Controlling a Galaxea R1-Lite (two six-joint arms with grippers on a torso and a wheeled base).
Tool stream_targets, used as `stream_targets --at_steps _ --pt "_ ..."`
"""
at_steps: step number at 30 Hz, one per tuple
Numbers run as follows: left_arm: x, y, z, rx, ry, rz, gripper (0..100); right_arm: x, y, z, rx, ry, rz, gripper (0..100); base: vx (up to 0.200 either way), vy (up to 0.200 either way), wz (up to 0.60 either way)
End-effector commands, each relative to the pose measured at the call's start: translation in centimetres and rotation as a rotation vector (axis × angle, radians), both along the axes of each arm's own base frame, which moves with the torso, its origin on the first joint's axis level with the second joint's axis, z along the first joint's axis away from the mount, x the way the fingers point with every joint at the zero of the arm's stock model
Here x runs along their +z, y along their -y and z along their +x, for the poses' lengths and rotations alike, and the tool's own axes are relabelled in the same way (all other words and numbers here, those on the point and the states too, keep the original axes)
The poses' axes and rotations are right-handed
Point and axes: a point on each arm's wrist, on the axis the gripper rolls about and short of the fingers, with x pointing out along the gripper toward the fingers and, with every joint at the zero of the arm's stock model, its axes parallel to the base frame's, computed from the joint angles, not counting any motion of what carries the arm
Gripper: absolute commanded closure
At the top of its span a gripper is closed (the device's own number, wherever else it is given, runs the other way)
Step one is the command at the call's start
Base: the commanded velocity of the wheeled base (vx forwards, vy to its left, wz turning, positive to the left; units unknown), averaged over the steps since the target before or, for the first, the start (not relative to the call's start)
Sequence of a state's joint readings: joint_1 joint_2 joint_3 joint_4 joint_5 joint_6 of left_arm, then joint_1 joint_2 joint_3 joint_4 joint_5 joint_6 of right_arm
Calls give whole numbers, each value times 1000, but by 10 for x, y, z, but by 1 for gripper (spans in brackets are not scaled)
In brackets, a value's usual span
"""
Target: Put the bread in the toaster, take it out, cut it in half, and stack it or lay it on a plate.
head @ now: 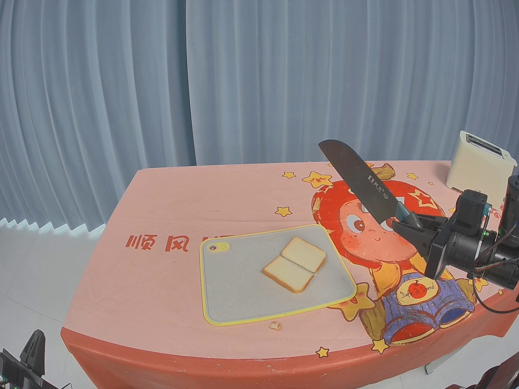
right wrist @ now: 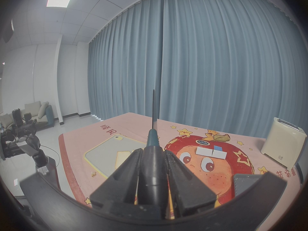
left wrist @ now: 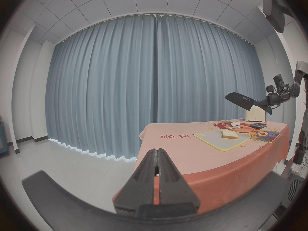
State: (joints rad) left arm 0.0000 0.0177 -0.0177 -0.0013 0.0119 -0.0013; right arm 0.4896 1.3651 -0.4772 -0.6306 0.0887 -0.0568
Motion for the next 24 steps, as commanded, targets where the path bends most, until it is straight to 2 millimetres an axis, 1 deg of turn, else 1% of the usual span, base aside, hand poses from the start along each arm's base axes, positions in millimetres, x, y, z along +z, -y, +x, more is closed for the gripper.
stream_targets --at_steps 1,6,9,15,24 --pt "-5 0 2 0 -21 0 100 0 0 1 -1 0 0 100 0 0 0" --pt "-5 0 2 0 -21 0 100 0 -1 1 -2 -1 3 100 0 0 0" --pt "-5 0 2 2 -21 0 100 1 3 3 -25 4 5 100 0 0 0" --pt "-5 0 2 0 -21 0 100 3 5 6 -40 6 9 100 0 0 0" --pt "-5 0 2 0 -21 0 100 3 6 5 -42 5 10 100 0 0 0"
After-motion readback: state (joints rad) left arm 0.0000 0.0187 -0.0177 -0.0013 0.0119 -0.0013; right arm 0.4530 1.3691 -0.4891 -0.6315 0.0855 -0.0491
